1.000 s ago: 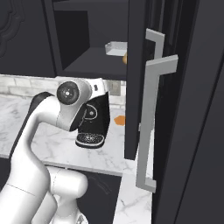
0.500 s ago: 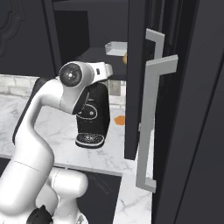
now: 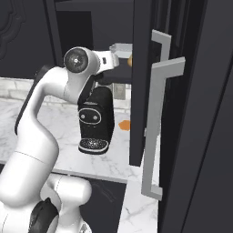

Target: Pick the oil and vinegar bottle and shaker from the counter and place them in the cabinet.

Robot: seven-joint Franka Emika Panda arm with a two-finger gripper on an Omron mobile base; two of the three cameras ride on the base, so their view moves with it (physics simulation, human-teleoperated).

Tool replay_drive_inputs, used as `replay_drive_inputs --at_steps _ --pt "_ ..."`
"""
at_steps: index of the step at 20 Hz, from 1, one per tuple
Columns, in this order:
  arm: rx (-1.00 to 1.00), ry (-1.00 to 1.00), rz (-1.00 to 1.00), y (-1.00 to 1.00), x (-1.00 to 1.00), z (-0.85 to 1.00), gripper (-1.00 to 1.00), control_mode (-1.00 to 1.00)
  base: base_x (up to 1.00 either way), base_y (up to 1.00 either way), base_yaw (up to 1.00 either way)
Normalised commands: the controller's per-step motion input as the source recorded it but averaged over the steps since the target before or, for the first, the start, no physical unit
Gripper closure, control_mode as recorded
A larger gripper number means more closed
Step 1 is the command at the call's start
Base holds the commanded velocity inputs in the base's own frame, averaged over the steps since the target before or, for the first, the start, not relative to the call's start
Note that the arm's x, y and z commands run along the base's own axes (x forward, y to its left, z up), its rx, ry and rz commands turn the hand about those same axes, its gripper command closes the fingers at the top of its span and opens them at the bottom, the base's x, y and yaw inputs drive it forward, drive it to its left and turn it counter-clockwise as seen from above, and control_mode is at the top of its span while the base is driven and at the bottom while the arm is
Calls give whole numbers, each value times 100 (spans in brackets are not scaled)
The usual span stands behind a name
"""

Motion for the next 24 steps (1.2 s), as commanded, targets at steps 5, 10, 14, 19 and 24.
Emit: replay_drive_inputs --at_steps 5,10,14,19,24 --pt "5 0 2 0 24 -2 100 -100 0 0 0" --pt "1 0 3 0 16 -20 100 -100 0 0 0" --pt "0 0 3 0 21 -30 100 -100 0 0 0" --pt "0 0 1 0 22 -7 100 -100 0 0 0" --pt "0 0 0 0 23 0 100 -100 0 0 0"
